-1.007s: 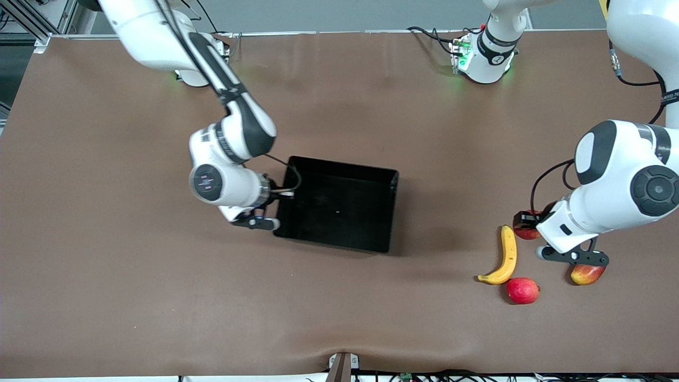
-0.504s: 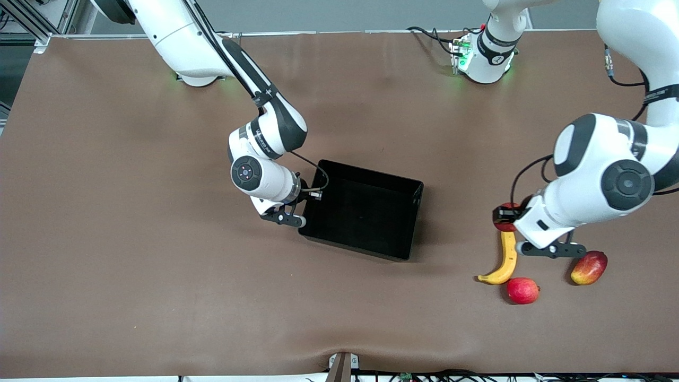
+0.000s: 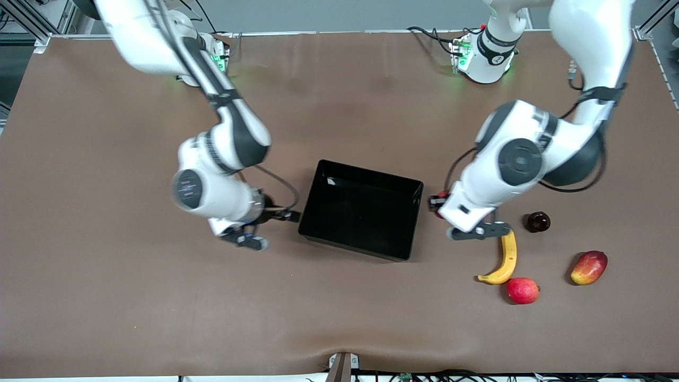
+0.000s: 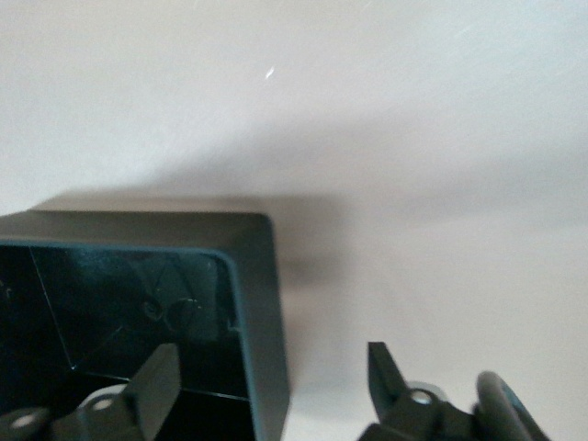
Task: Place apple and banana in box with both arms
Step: 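Lower the apple into the box with the left gripper while the right gripper withdraws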
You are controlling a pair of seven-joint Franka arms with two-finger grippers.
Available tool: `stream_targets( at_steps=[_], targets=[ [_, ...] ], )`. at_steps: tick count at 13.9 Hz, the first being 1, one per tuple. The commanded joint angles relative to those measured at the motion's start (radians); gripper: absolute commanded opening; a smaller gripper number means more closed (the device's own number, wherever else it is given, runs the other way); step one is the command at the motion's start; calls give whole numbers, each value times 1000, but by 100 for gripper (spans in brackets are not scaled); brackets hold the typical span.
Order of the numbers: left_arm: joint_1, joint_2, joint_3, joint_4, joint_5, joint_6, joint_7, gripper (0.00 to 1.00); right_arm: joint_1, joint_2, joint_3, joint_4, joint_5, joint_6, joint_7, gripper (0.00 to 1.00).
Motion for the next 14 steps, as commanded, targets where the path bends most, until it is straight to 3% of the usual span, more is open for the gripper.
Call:
stream_targets(
  at_steps=[1,3,7,14],
  targets=[
    [-37,42,0,4,69,41,-17,0,-66,1,10,137,-151,-193,-8,100],
    [-97,84,2,7,121,43,-20,0,-94,4,10,194,-232,-221,-9,100],
    [-152,144,3,10,153,103,-63,0,-184,-9,10,211,-230,-255,-12,100],
    [-212,220,5,4,227,136,-151,0,-264,-128,10,211,-220,-376,-24,100]
  ],
)
